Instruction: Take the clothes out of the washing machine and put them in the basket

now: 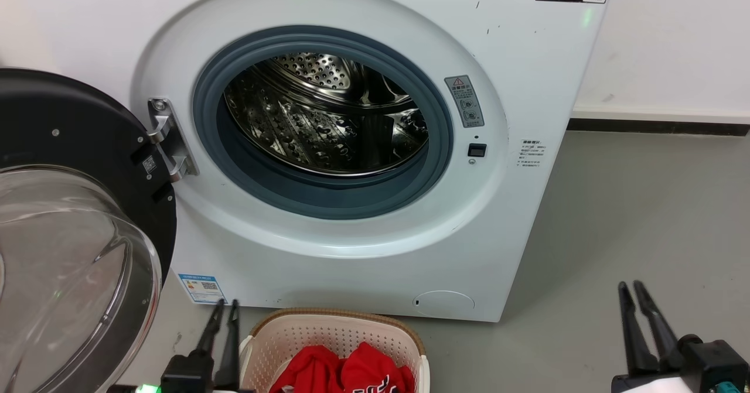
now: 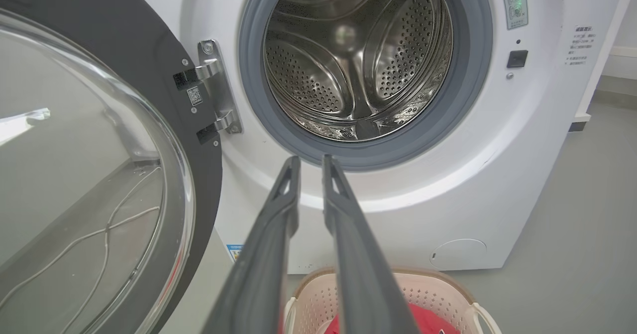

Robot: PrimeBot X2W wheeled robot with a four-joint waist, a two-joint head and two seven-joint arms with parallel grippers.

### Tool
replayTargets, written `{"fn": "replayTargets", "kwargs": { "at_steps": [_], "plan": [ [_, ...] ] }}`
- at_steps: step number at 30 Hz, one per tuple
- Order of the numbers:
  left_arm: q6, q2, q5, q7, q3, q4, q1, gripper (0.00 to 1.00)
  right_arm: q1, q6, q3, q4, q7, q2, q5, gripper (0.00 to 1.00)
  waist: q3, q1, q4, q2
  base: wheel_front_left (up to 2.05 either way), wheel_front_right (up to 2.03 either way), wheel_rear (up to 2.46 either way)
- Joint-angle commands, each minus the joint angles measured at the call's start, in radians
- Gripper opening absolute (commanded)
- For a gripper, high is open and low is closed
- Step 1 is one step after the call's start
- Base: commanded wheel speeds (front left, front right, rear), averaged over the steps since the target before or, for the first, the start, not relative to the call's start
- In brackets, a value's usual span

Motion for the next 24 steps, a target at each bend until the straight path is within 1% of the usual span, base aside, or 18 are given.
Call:
{"fn": "replayTargets", "kwargs": {
  "at_steps": [1,3,4,8,24],
  "plan": [
    [-0.002,0.000,-0.017,0.004,0.007,-0.002,-0.012,0.00,-0.008,0.000,-0.004,-0.001,0.005,-0.001,0.017,0.00,0.000,0.0000,0.000,-0.0001,0.00,0.00,0.00],
    [-0.007,-0.002,-0.064,0.018,0.016,0.007,-0.022,0.00,-0.020,0.000,-0.009,0.010,0.020,-0.001,0.066,0.00,0.001,0.0000,-0.001,-0.0001,0.00,0.00,0.00],
    [-0.012,-0.004,-0.109,0.030,0.022,0.011,-0.029,0.00,-0.027,0.000,-0.010,0.016,0.031,-0.001,0.113,0.00,0.002,0.0000,-0.002,-0.0001,0.00,0.00,0.00],
    [-0.022,-0.008,-0.195,0.049,0.031,0.017,-0.038,0.00,-0.038,0.000,-0.009,0.024,0.050,-0.001,0.203,0.00,0.004,0.0000,-0.003,-0.0001,0.00,0.00,0.00],
    [-0.055,-0.020,-0.499,0.116,0.063,0.038,-0.076,0.00,-0.080,0.000,-0.010,0.057,0.115,-0.001,0.516,0.00,0.012,0.0000,-0.009,-0.0001,0.00,0.00,0.00]
  ]
}}
